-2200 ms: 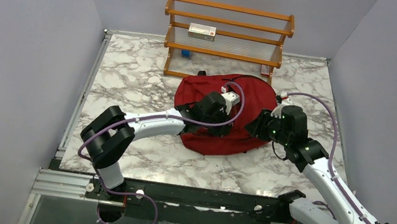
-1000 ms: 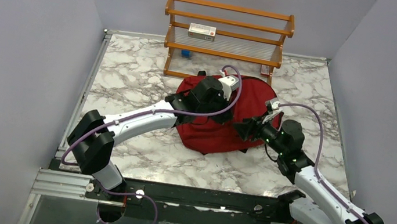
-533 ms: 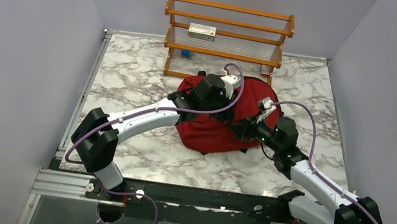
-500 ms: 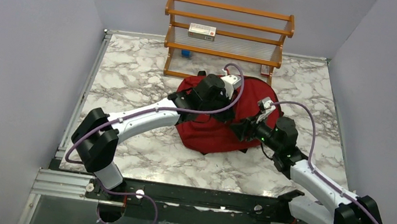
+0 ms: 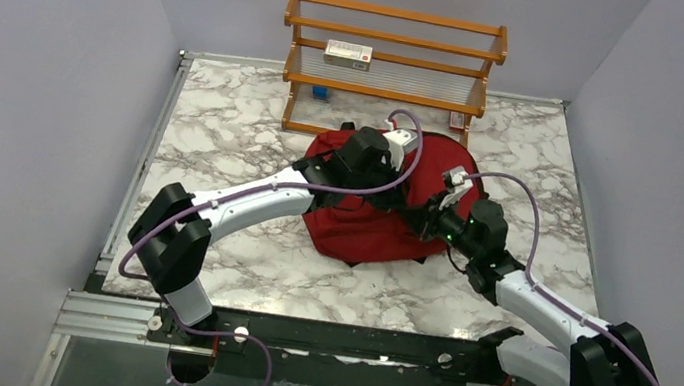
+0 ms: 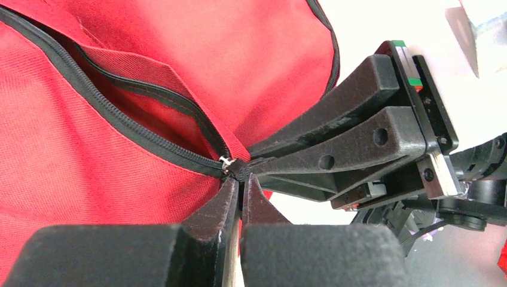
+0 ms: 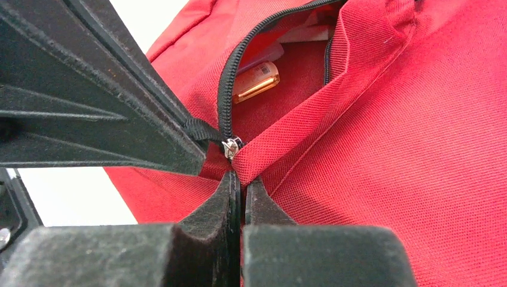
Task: Pack the student bag
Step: Zip the student bag at the center of the board.
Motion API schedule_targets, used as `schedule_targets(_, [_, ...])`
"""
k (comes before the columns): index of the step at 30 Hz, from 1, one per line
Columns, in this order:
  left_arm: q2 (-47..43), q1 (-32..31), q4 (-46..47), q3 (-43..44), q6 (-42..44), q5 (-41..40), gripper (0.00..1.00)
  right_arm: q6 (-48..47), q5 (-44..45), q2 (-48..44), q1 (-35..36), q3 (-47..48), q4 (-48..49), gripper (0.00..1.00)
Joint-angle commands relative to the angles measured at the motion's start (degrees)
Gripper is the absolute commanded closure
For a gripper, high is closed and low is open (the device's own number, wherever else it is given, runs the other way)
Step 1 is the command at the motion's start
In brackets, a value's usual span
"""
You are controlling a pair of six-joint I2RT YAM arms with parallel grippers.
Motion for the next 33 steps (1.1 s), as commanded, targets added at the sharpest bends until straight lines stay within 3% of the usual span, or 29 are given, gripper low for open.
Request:
schedule_targets(1, [0.4, 1.8, 1.3, 3.1, 0.3, 1.7, 1.0, -0.4, -0.3, -0.1, 0.4, 0.4, -1.4, 1.0])
schedule_targets(14, [5.1, 10.3, 0.7, 9.6, 1.8, 4.3, 1.0, -1.8, -3.3, -5.4, 0.4, 1.1, -14.7, 0.99])
schedule_targets(33, [13.4, 17.7, -6.8, 24.1, 5.8, 1.2, 1.0, -1.4, -5.3, -6.7, 0.4, 1.5, -17.0, 1.0])
